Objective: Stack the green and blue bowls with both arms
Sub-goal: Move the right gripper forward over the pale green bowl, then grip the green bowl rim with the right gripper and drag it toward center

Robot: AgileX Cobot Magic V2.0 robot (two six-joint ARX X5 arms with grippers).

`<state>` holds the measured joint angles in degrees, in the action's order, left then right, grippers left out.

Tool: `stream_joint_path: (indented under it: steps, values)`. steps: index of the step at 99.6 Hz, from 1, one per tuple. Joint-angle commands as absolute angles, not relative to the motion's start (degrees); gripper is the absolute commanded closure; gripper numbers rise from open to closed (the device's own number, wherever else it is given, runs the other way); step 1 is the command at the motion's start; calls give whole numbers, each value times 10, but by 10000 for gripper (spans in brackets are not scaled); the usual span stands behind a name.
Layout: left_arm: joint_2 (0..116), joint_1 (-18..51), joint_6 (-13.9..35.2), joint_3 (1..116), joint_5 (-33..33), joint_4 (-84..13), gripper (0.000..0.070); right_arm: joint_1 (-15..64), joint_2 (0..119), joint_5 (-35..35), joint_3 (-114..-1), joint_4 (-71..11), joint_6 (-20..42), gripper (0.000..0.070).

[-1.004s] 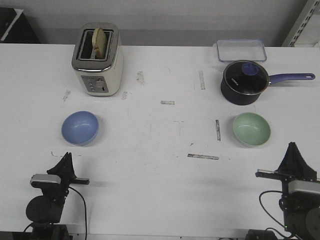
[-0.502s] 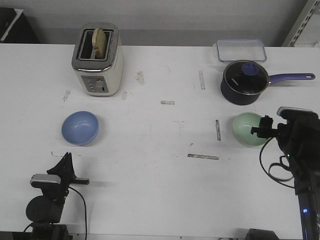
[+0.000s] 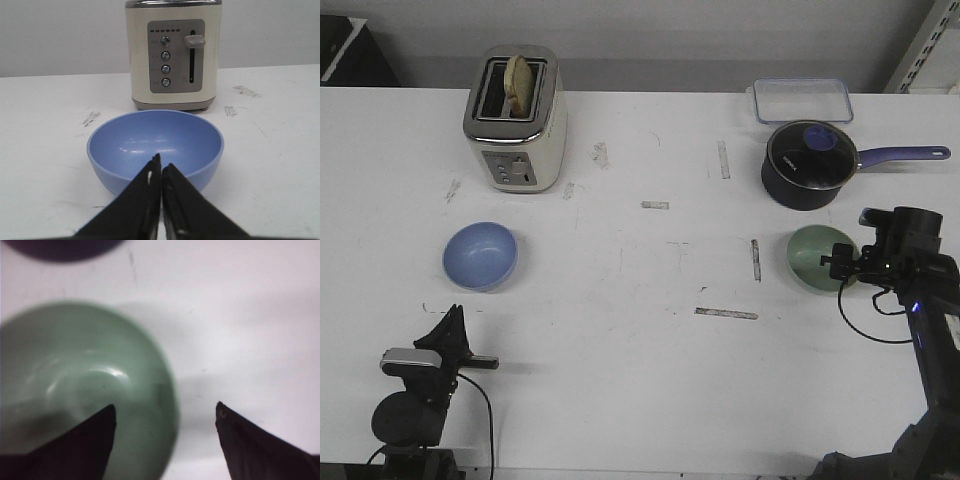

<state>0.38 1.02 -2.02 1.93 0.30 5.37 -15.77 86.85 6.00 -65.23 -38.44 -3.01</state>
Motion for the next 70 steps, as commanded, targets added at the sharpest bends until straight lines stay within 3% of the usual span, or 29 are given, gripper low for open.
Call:
stream_joint_path:
  steps: [1, 12, 24, 55, 70]
  values:
    - [3, 10, -21, 8, 4, 61, 699, -158, 895, 61, -659, -380, -40, 301]
    - [3, 10, -21, 8, 4, 61, 699, -157, 914, 61, -659, -377, -45, 442]
    - [3, 10, -21, 8, 4, 61, 699, -157, 916, 60, -659, -366, -45, 700]
    - [3, 10, -21, 8, 4, 61, 699, -157, 874, 61, -686, -368, -43, 700]
    - [3, 10, -21, 8, 4, 61, 699, -130, 814, 109, -717, -397, -26, 700]
